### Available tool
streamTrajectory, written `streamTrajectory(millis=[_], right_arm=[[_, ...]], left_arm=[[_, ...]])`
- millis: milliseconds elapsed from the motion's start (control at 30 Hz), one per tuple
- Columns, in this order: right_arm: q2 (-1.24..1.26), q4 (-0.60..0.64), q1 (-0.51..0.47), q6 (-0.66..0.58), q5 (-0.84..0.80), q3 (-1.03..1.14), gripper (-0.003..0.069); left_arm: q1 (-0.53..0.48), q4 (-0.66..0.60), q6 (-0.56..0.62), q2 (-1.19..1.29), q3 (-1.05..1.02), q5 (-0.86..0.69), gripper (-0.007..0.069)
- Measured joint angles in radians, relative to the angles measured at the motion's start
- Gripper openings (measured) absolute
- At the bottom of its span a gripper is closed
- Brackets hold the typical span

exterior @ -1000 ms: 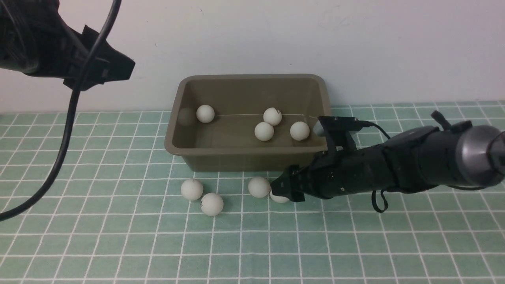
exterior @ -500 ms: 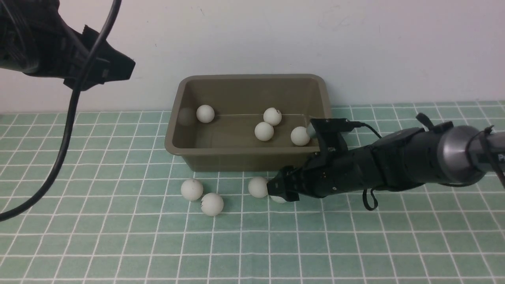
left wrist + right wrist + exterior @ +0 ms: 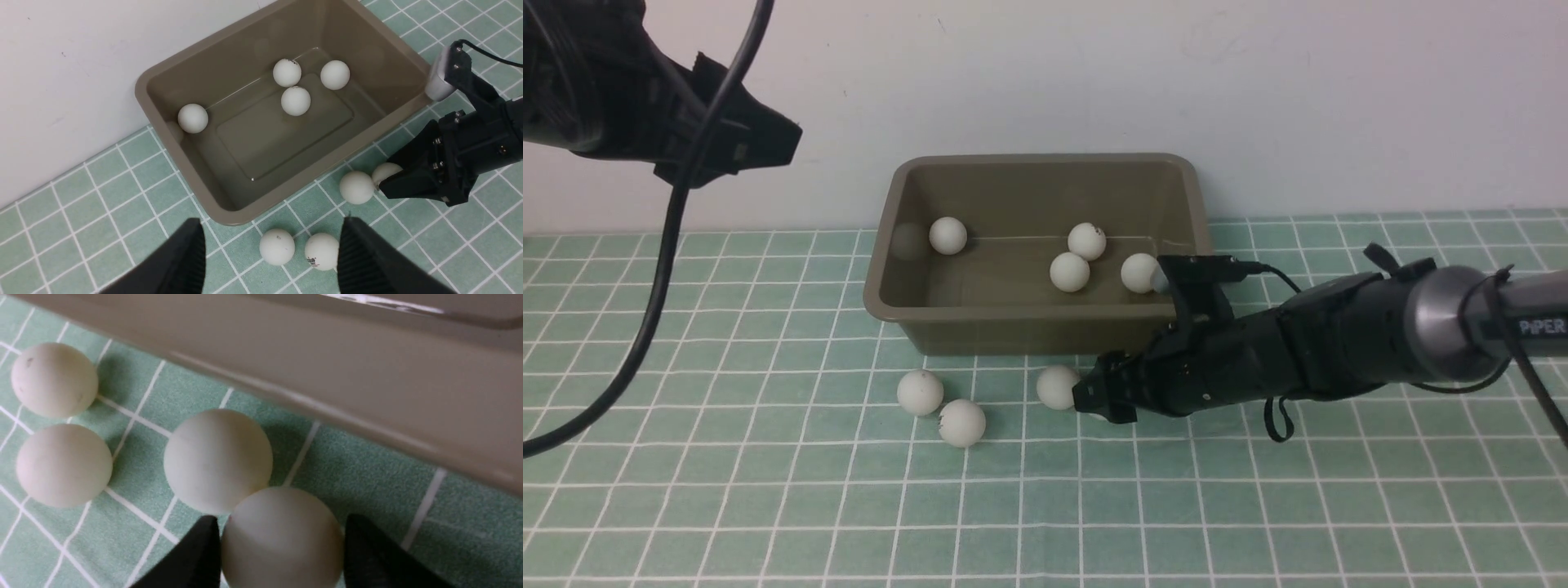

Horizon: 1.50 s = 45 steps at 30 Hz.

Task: Put the table tennis balls in the box on the green coffee tablecloth.
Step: 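Reach for and grasp a ping pong ball on the table, then release the ping pong ball into the bin and lift the gripper away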

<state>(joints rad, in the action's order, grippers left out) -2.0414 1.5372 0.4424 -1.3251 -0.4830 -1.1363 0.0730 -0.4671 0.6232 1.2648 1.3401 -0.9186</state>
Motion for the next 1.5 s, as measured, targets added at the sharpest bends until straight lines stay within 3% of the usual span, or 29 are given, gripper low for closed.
streamTrajectory(millis=[167,400,567,967,1500], right_arm=[[0.013,-0.135,-0.001,0.035,-0.029,-0.002,0.0350],[0.142,-0.505,-0.045,0.268,-0.149,-0.002,0.0350],[0.255,-0.623,-0.056,0.296,-0.229,-0.002,0.0350],[0.299,-0.560,-0.056,0.222,-0.034,-0.053,0.0350],[-0.026,-0.564,-0.058,0.224,-0.082,-0.407,0.0350]], left_arm=[[0.000,0.000,0.000,0.000,0.000,-0.009,0.0395],[0.000,0.001,0.000,0.000,0.000,-0.034,0.0395],[0.000,0.001,0.000,0.000,0.000,-0.045,0.0395],[0.000,0.001,0.000,0.000,0.000,-0.045,0.0395],[0.000,0.001,0.000,0.000,0.000,-0.055,0.0395]])
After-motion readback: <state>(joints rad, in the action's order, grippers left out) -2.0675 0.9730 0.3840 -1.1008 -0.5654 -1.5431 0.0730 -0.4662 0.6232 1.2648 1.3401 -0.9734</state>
